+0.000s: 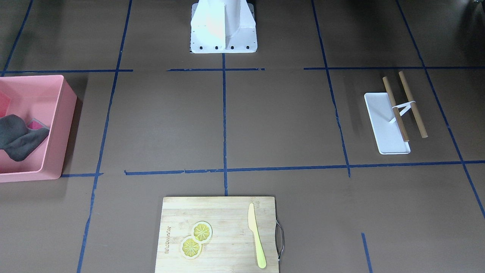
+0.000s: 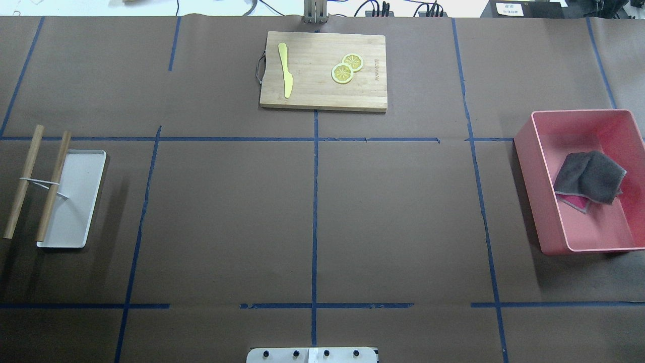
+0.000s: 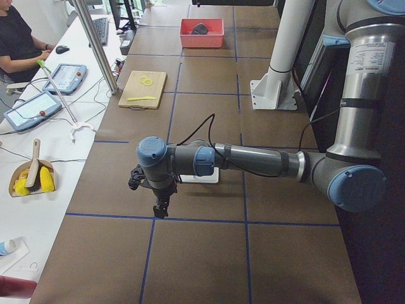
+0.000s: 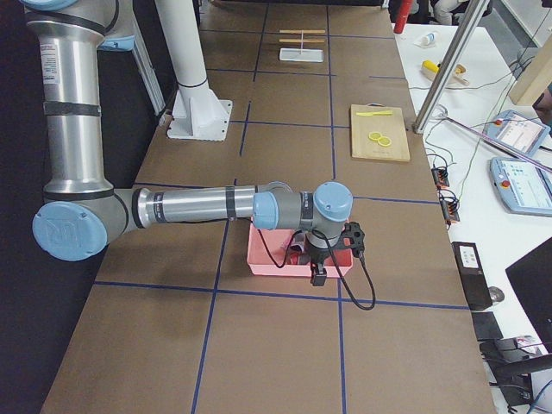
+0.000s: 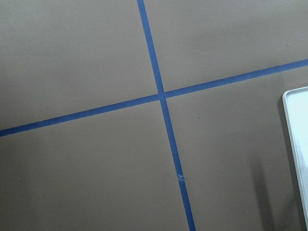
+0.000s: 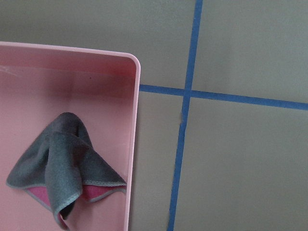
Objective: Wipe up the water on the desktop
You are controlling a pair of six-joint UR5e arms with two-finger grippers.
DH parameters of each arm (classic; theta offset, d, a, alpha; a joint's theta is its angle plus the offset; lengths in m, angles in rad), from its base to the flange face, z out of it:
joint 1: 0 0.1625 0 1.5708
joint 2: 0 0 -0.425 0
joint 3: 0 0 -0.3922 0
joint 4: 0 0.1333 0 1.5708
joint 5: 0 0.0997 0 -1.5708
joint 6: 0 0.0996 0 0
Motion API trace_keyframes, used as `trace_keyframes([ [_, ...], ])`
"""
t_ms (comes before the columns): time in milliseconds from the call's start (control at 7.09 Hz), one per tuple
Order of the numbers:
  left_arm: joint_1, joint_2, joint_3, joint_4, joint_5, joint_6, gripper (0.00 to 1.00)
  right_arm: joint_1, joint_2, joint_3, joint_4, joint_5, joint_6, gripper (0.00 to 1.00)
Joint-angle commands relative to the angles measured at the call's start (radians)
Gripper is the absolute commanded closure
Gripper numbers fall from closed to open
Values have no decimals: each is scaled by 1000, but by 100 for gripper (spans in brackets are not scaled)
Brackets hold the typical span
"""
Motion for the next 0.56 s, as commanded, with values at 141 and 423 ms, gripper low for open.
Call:
trace_keyframes([
  [141,0,-2,-8,0,5,6,0,0,-2,-1,3,5,2,0],
  [423,0,-5,-23,0,6,6,0,0,-2,-1,4,5,3,0],
])
